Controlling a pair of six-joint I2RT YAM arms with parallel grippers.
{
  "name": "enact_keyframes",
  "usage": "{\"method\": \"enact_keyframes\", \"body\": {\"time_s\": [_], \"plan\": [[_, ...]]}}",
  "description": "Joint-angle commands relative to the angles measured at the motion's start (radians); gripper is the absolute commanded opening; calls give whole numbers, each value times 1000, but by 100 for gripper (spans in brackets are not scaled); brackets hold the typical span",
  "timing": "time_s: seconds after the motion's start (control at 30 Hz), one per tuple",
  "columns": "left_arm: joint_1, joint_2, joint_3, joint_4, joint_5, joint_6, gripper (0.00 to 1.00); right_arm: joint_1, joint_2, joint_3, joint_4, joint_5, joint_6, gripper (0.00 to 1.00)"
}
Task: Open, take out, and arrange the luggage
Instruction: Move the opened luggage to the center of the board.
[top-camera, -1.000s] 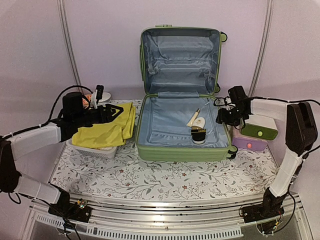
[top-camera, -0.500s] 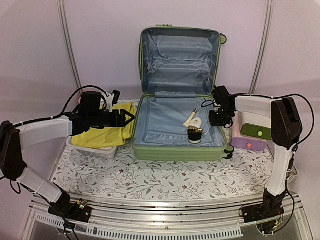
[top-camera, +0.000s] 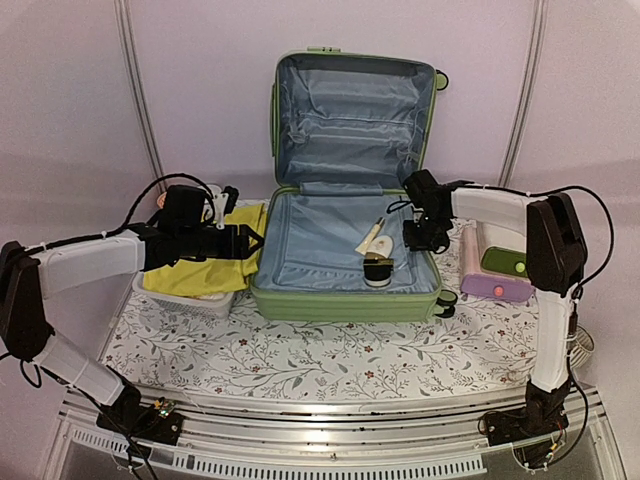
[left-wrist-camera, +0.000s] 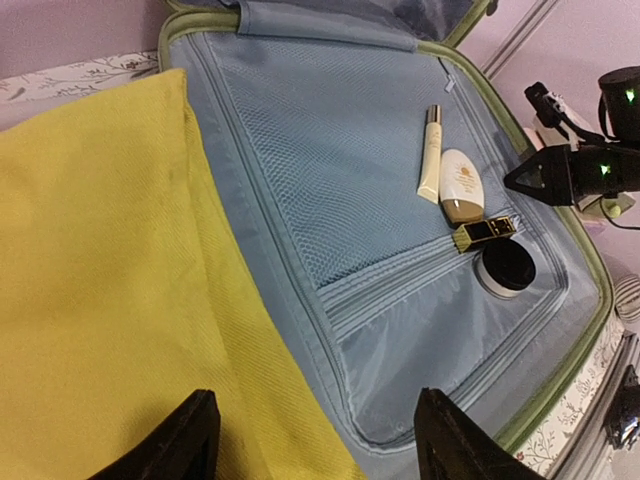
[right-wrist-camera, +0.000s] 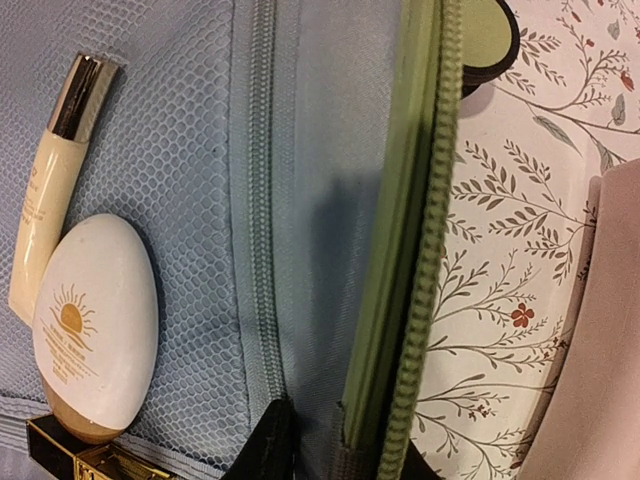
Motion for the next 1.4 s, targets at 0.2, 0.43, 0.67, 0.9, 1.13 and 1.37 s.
{"method": "enact_keyframes", "body": {"time_s": [0.2, 0.43, 0.67, 0.9, 1.13, 1.37], "plan": [[-9, 18, -8, -21, -100, 28, 69, 175, 75, 78, 297, -280, 20, 24], [78, 29, -32, -26, -88, 0, 70, 208, 88, 105, 305, -299, 28, 25], [93, -43, -53, 1, -28, 2, 71, 210, 26, 59, 286, -240, 24, 27], [86, -128, -35, 6, 4, 21, 74, 190, -136, -63, 287, -157, 2, 56], [80, -199, -12, 0, 26, 26, 74, 136, -309, -144, 234, -110, -28, 64], [65, -252, -40, 28, 59, 14, 74, 135, -573, -339, 256, -59, -32, 65]]}}
